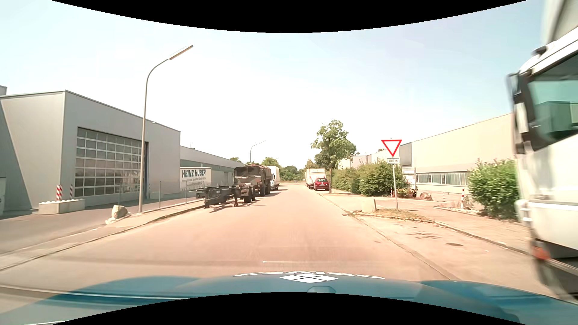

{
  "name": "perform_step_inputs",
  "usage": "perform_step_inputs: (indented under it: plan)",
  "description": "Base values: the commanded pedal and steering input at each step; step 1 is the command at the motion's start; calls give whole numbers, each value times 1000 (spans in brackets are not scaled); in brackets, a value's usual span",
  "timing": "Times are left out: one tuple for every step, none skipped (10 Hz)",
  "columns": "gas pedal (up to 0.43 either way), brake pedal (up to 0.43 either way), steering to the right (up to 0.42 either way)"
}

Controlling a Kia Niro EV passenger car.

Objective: Follow the waypoints while adhering to traffic rules and regulations

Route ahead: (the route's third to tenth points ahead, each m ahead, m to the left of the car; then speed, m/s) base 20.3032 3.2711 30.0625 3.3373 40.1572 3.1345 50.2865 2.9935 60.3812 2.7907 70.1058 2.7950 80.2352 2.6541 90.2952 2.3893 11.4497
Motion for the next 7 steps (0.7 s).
perform_step_inputs:
  plan:
    - [28,0,1]
    - [28,0,1]
    - [20,0,1]
    - [8,0,1]
    - [8,0,1]
    - [8,0,1]
    - [0,0,1]
